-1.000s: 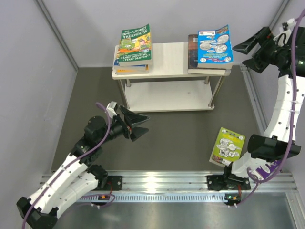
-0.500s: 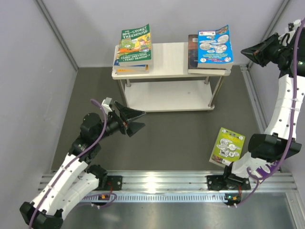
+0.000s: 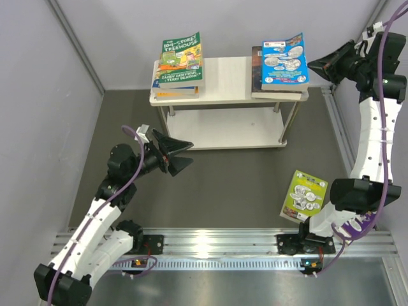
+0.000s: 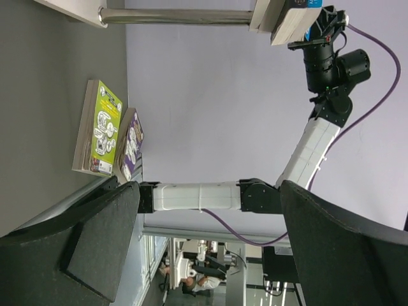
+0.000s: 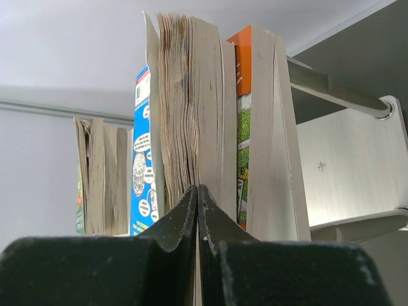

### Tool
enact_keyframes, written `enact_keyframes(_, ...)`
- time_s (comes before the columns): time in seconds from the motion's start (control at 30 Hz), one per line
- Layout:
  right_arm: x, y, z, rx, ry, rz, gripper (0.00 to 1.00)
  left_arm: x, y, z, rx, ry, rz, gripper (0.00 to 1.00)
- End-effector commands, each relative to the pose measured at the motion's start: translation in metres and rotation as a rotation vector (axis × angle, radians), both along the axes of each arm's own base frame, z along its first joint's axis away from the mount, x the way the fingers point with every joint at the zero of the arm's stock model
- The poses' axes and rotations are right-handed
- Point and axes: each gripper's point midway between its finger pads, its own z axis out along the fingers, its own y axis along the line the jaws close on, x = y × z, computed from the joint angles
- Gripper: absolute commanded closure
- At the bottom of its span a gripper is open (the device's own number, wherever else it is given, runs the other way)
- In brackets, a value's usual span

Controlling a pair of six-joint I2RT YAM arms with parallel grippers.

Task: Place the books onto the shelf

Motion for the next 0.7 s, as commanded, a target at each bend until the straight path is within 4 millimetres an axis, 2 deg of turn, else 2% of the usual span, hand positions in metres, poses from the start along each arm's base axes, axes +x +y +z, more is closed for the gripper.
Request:
enact_keyframes(0.0, 0.01, 0.006, 0.007, -0.005, -0.046, -0.003, 1.0, -0.001, 0.002, 0.022, -0.039, -0.09, -0.029, 0.04)
enact_keyframes(0.4, 0.013, 0.022, -0.001, 0.004, -0.036, 0.019, 1.0, 0.012, 0.001, 0.018, -0.049, -0.081, -0.063, 0.05)
enact_keyframes(0.53, 0.008, 0.014, -0.004, -0.024, -0.025, -0.014, 1.0, 0.018, -0.001, 0.018, -0.044, -0.082, -0.077, 0.05)
enact_keyframes(0.6, -0.002, -0.002, -0.006, -0.061, -0.005, -0.057, 0.95, 0.02, -0.002, 0.015, -0.02, -0.083, -0.079, 0.05)
enact_keyframes(0.67, -0.009, -0.02, -0.012, -0.11, 0.018, -0.114, 0.72, 0.023, -0.003, 0.018, 0.036, -0.13, -0.088, 0.06)
